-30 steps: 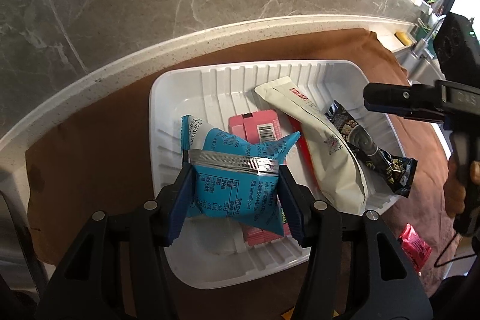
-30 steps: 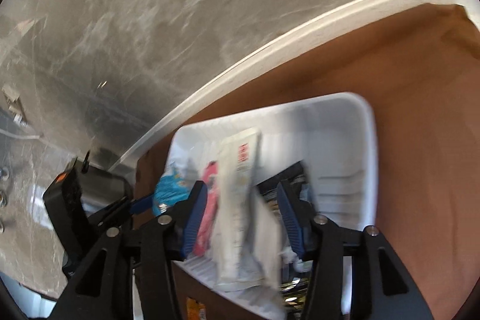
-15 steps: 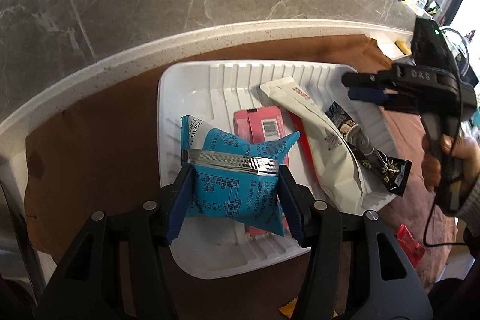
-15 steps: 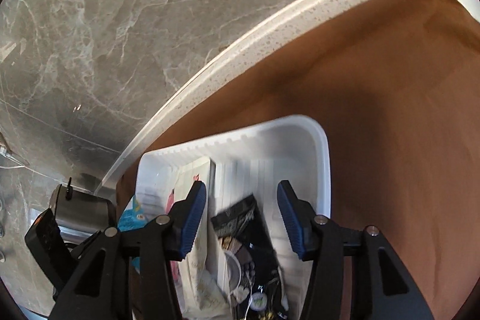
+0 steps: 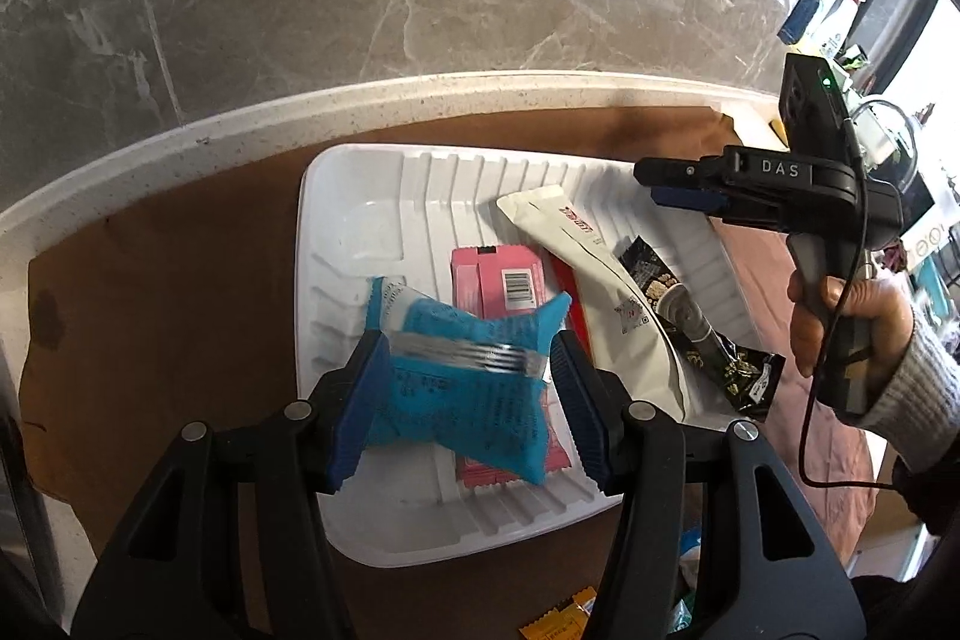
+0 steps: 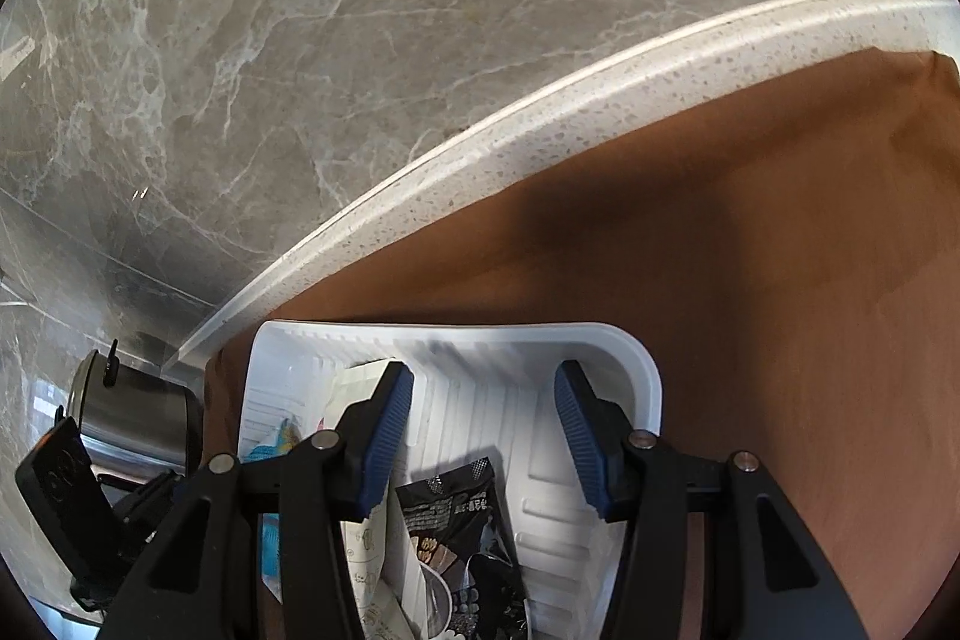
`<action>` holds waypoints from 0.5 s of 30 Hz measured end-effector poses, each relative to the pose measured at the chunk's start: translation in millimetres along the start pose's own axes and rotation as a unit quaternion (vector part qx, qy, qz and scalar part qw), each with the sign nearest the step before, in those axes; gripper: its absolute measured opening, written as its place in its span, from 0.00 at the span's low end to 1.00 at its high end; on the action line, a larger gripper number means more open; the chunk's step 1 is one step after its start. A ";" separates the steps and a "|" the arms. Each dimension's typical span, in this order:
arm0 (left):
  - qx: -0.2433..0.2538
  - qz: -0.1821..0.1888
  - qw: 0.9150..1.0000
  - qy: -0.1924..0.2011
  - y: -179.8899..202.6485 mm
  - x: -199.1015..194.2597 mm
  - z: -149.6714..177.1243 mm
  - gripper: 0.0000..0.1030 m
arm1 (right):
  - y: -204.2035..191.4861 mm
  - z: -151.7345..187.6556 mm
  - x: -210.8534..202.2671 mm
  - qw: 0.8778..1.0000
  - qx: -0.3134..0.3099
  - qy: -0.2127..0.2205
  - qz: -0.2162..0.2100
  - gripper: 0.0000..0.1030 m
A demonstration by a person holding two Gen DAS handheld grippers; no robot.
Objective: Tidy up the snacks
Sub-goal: 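Drop the blue packet in the tray from left tool while right tool releases white packet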
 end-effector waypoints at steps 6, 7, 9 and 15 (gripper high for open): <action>0.007 -0.006 1.000 -0.001 2.6 -7.5 1.5 0.52 | -7.4 -3.7 6.5 0.999 -0.036 0.001 0.003 0.52; 0.008 -0.006 1.000 -0.001 3.3 -8.0 2.4 0.52 | -9.7 -4.1 8.9 0.999 -0.046 0.000 0.005 0.52; 0.007 -0.006 1.000 -0.002 4.3 -8.8 3.1 0.52 | -14.1 -6.2 13.2 0.998 -0.066 -0.001 0.008 0.53; 0.003 -0.010 1.000 -0.002 9.2 -16.7 11.8 0.52 | -30.8 -7.9 24.3 0.992 -0.128 -0.012 0.013 0.65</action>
Point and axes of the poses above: each gripper's, at about its wrist camera, not at the fingertips, and x roughly the way its jaws point, y to its right, z to its underside, the point moved 5 cm from there along x, roughly the way its jaws point, and after that the axes turned 13 degrees about y, right-handed, at the moved point
